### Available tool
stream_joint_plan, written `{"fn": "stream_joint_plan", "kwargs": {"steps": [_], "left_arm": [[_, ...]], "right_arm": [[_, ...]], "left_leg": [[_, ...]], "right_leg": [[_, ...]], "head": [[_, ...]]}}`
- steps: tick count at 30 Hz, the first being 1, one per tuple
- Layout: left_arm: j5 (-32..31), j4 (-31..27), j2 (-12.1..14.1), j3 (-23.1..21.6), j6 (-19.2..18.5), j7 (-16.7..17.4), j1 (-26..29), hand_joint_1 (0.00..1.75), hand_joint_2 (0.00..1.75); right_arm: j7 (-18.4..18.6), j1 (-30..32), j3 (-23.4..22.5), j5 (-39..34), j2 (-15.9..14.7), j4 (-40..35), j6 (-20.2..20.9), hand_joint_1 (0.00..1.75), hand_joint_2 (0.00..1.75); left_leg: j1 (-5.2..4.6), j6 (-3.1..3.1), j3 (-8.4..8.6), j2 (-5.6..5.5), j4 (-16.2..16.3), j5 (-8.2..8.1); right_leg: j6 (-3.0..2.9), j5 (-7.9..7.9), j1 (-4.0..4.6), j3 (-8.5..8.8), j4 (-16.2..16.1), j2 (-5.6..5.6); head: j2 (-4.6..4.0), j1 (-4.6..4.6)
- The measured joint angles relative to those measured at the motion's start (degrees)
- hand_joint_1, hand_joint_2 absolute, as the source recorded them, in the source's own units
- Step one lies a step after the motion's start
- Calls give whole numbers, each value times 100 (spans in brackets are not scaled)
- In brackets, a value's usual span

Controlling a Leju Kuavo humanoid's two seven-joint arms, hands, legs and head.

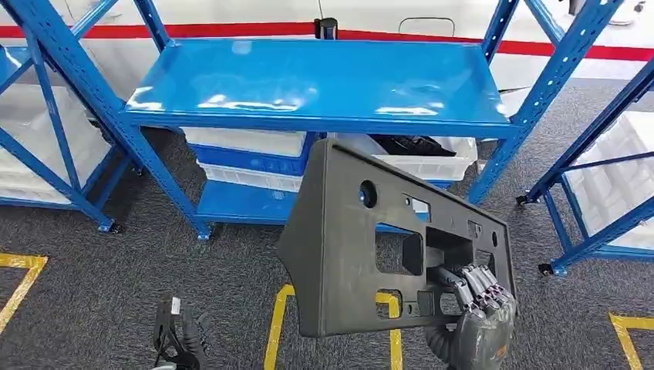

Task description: Take the parts from the cabinet and place them on the table.

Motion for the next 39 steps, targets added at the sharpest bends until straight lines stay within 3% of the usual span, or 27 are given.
{"fn": "stream_joint_plan", "kwargs": {"steps": [1, 2, 5, 6, 7, 9, 11, 12, 13, 15, 16, 17, 18, 20, 21, 22, 24, 25, 26, 27, 29, 31, 32, 33, 35, 37, 39], "left_arm": [[2, 7, 0, 0, 0, -2, -13, 0, 0], [2, 9, -2, 0, 0, -4, -31, 0, 0], [2, 13, 2, 0, 22, -9, -6, 0, 0], [2, 15, -2, 0, 28, -9, -9, 0, 0], [0, 22, -20, 0, 28, -9, -25, 0, 0], [-13, 22, -13, 0, 37, -7, -45, 0, 0], [-53, 22, -18, 0, 42, 0, -44, 0, 0], [-70, 24, -22, 0, 46, 13, -43, 0, 0], [-89, 30, -24, 0, 48, 15, -44, 0, 0], [-127, 33, -24, 0, 52, 24, -55, 0, 0], [-133, 37, -26, 0, 63, 26, -68, 0, 0], [-151, 39, -26, 0, 66, 28, -80, 0, 0], [-175, 39, -26, 0, 70, 33, -95, 0, 0], [-188, 46, -31, 0, 83, 41, -102, 0, 0], [-190, 48, -28, 0, 90, 52, -100, 0, 0], [-190, 50, -13, 0, 94, 63, -107, 0, 0], [-192, 54, -15, 0, 96, 70, -113, 0, 0], [-192, 55, -15, 0, 96, 74, -111, 0, 0], [-192, 55, -15, 0, 98, 81, -108, 0, 0], [-192, 55, -15, 0, 98, 83, -107, 0, 0], [-192, 55, -15, 0, 98, 94, -106, 0, 0], [-192, 55, -13, 0, 100, 94, -123, 0, 0], [-192, 55, -15, 0, 98, 94, -144, 0, 0], [-192, 55, -18, 0, 98, 92, -167, 0, 0], [-192, 57, -15, 0, 101, 94, -169, 0, 0], [-197, 59, -22, 0, 105, 96, -172, 0, 0], [-210, 63, -29, 0, 103, 96, -191, 0, 0]], "right_arm": [[-2, -11, 0, -4, 2, 0, 0, 175, 175], [-2, -22, 0, -9, 11, 0, 0, 175, 175], [-6, -60, -2, -9, 24, 15, 0, 175, 175], [-4, -59, 0, -9, 28, 15, 0, 175, 175], [-4, -69, 0, -9, 26, 15, 0, 175, 175], [-4, -65, -2, 2, 31, 15, 0, 175, 175], [-4, -57, -2, 9, 31, 15, 0, 175, 175], [-4, -56, -6, 9, 31, 15, 0, 175, 175], [-7, -55, -17, 13, 33, 17, 0, 175, 175], [-39, -54, -31, 15, 46, 15, 0, 175, 175], [-55, -57, -35, 15, 52, 15, 0, 175, 175], [-72, -62, -37, 15, 68, 15, 0, 175, 175], [-85, -57, -39, 13, 85, 15, 0, 175, 175], [-90, -38, -52, 11, 109, 15, 0, 175, 175], [-92, -37, -63, 11, 116, 15, 0, 175, 175], [-92, -41, -72, 17, 135, 15, 0, 175, 175], [-90, -50, -79, 17, 168, 15, 0, 175, 175], [-90, -45, -79, 22, 175, 15, 0, 175, 175], [-90, -45, -79, 24, 177, 15, 0, 175, 175], [-90, -41, -83, 26, 177, 15, 0, 175, 175], [-90, -40, -94, 26, 177, 15, 0, 175, 175], [-85, -41, -98, 26, 177, 15, 0, 175, 175], [-81, -42, -98, 31, 184, 15, 0, 175, 175], [-72, -50, -101, 43, 192, 15, 0, 175, 175], [-61, -72, -101, 59, 199, 15, 0, 175, 175], [-31, -68, -101, 63, 206, 13, 0, 175, 175], [-24, -73, -101, 68, 203, 11, 0, 175, 175]], "left_leg": [[6, 19, 329, -13, -518, 94], [-35, 29, 386, -29, -648, 36], [-90, 129, 306, -31, -593, 112], [-86, 205, 276, -15, -629, 177], [-51, 271, 258, 29, -676, 246], [-68, 364, 145, 32, -674, 331], [-93, 381, 4, 48, -665, 425], [-98, 378, -49, 55, -662, 463], [-99, 370, -111, 60, -660, 509], [-99, 334, -202, 62, -653, 582], [-99, 310, -235, 61, -635, 613], [-124, 276, -278, 62, -613, 634], [-133, 249, -313, 66, -599, 676], [-128, 190, -326, 66, -597, 747], [-126, 156, -329, 63, -594, 773], [-90, 126, -377, 46, -553, 708], [-75, 59, -549, 25, -52, 140], [-57, 21, -702, 22, 453, -191], [-45, -9, -823, 22, 883, -397], [-31, -28, -874, 23, 1168, -464], [-4, -41, -605, 25, 973, -222], [22, -28, 81, 23, 7, 110], [21, -1, 386, 2, -457, 65], [-10, 25, 500, -20, -685, 20], [-56, 83, 428, -28, -640, 55], [-44, 231, 401, -2, -711, 175], [-37, 345, 284, 41, -725, 284]], "right_leg": [[30, 20, 2, -1, 0, -2], [65, 43, 51, -32, 6, -5], [193, 129, 20, -63, -6, -10], [257, 165, 44, -78, -19, -2], [246, 46, 33, -138, 86, -9], [159, -472, 36, -412, 742, -1], [143, -887, 31, -690, 1649, -2], [177, -921, 30, -700, 1816, -2], [229, -868, 30, -571, 1732, -2], [332, -575, 29, 10, 909, -4], [345, -470, 28, 375, 350, -5], [298, -535, 41, 614, -63, -2], [257, -506, 89, 664, -106, 14], [233, -475, 90, 565, -69, 19], [175, -439, 85, 523, -83, 19], [88, -381, -45, 529, -111, 4], [-37, -290, -10, 441, -107, -7], [-49, -235, 0, 376, -103, -11], [-54, -187, 11, 313, -95, -12], [-45, -150, 13, 247, -84, -11], [-21, -77, 12, 128, -55, -10], [18, -14, 9, 44, -28, -1], [53, 9, 13, 29, -20, 0], [108, 48, 45, -10, -14, -7], [190, 123, 21, -28, -29, -16], [278, 159, 45, -72, -39, -11], [195, -270, 33, -281, 395, -8]], "head": [[0, 0], [0, 2], [0, 13], [0, 6], [0, 18], [0, 28], [0, 26], [0, 26], [0, 26], [0, 26], [0, 28], [0, 24], [0, 20], [0, 15], [0, 9], [0, 30], [0, -18], [0, -24], [0, -26], [0, -24], [0, -28], [0, -28], [0, -26], [0, -18], [0, -22], [0, -15], [0, 4]]}}
